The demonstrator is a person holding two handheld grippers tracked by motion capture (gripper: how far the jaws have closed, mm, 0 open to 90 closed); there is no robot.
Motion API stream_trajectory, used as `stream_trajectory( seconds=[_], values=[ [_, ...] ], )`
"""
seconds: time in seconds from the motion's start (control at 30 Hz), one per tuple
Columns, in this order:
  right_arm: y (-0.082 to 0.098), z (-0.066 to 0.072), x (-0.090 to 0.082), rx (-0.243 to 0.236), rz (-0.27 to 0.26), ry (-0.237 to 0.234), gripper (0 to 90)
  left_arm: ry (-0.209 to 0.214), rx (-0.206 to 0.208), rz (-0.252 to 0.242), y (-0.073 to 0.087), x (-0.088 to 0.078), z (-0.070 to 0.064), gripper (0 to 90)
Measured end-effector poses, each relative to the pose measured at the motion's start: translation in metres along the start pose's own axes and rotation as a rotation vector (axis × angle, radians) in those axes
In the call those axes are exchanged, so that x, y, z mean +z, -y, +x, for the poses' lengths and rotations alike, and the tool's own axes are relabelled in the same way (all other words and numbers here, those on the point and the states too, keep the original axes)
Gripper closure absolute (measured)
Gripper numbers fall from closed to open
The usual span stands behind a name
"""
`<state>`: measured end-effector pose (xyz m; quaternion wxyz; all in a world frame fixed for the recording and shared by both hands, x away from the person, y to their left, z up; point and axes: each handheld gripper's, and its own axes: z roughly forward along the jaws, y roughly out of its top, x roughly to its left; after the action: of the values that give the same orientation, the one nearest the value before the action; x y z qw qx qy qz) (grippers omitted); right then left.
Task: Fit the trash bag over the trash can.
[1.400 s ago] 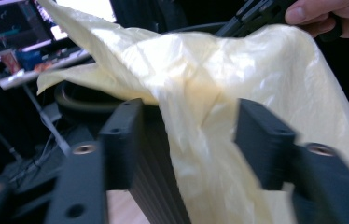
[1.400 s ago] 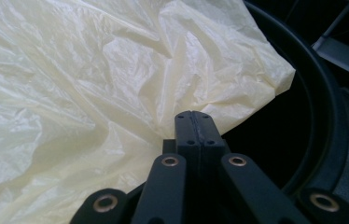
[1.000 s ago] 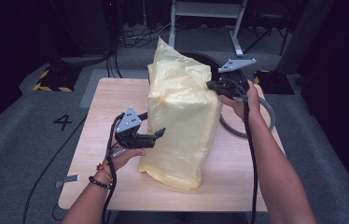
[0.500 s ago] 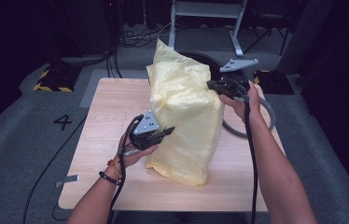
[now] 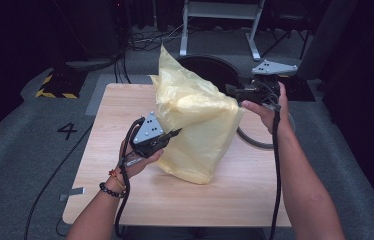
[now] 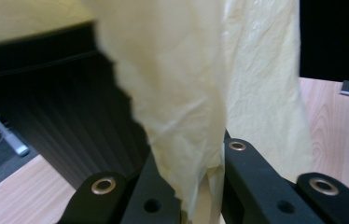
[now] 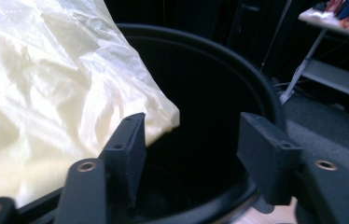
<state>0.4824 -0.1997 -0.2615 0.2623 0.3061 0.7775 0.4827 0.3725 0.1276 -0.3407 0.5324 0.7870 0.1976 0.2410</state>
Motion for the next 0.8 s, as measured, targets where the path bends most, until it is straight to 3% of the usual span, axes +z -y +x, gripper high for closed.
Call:
stream_trajectory(
  seconds=[0.17,0.33,0.43,0.63,0.8],
  values=[
    [0.004,-0.005,-0.024,0.029,-0.103,-0.040,43.7,-0.007,-0.010,0.023,-0.005,0.002,0.004,89.8],
    [0.014,-0.004,-0.046,0.037,-0.188,-0.087,40.3,-0.009,-0.038,0.032,-0.009,0.008,0.008,89.8],
    [0.026,0.000,-0.059,0.018,-0.221,-0.116,37.5,-0.019,-0.048,0.034,-0.011,0.012,0.009,89.8],
    [0.061,0.016,-0.079,-0.021,-0.244,-0.150,34.4,-0.032,-0.077,0.033,-0.013,0.016,0.010,89.7],
    [0.089,0.026,-0.083,0.000,-0.223,-0.202,32.5,-0.042,-0.092,0.031,-0.013,0.017,0.012,89.8]
  ],
)
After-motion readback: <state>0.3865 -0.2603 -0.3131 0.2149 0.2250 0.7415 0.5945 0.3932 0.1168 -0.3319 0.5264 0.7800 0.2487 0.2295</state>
